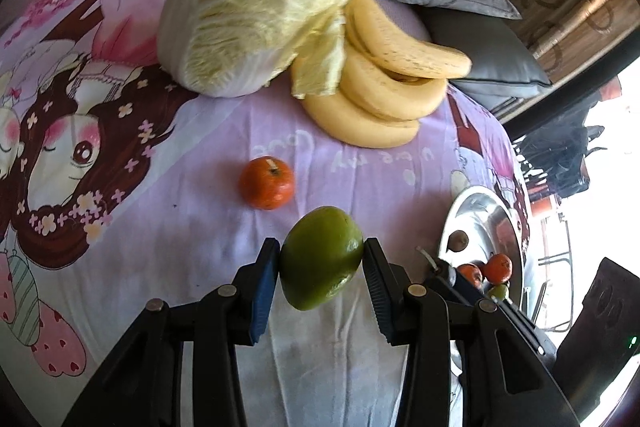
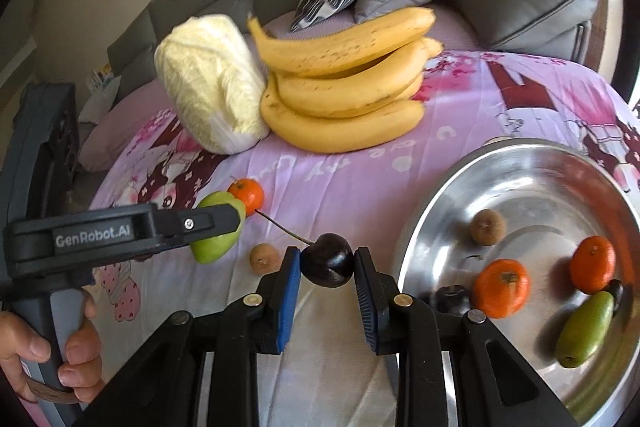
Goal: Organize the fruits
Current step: 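Lift the cherry with the right tool while the left tool carries the mango toward the bowl, then lower the mango into the bowl and open the left tool while the right tool lowers the cherry, then open the right tool to release the dark cherry into the bowl, then move both open tools toward the last tangerine and brown kiwi on the sheet, then close the right tool on the brown kiwi while the left tool grasps the tangerine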
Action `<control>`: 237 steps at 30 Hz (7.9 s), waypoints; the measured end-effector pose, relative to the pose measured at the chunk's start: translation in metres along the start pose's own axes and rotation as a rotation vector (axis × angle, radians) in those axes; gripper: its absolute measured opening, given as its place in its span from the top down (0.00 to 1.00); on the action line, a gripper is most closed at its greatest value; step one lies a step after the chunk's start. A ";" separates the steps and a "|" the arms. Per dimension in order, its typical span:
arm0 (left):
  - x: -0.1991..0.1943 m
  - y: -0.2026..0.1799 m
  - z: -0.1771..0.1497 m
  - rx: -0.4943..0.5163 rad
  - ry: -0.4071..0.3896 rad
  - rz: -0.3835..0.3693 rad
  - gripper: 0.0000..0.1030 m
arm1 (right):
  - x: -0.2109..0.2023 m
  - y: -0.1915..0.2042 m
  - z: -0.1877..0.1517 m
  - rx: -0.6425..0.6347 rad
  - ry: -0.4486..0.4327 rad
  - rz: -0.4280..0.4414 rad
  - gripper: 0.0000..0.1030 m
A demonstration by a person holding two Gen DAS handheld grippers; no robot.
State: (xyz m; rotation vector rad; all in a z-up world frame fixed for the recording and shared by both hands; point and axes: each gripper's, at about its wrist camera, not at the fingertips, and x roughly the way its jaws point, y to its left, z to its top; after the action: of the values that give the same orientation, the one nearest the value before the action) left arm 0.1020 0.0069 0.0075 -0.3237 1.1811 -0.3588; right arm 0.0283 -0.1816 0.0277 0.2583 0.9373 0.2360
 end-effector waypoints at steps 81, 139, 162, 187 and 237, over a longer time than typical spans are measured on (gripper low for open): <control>0.067 -0.154 -0.071 0.457 0.199 -0.060 0.57 | -0.040 -0.122 -0.012 0.235 0.037 -0.272 0.71; 0.052 -0.066 -0.029 0.156 0.026 0.217 0.15 | -0.055 -0.100 -0.003 0.119 0.014 -0.383 0.27; 0.041 -0.062 -0.027 0.144 -0.024 0.261 0.06 | -0.053 -0.100 -0.005 0.123 0.001 -0.376 0.00; 0.009 -0.035 -0.013 0.096 -0.117 0.281 0.06 | -0.036 -0.055 0.002 0.019 -0.019 -0.282 0.00; 0.011 0.043 0.018 0.032 -0.005 0.278 0.06 | 0.065 0.055 -0.003 -0.181 0.105 -0.100 0.23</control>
State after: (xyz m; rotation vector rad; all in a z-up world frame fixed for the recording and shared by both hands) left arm 0.1274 0.0418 -0.0143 -0.1288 1.1960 -0.1338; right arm 0.0579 -0.1094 -0.0058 0.0320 1.0233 0.2422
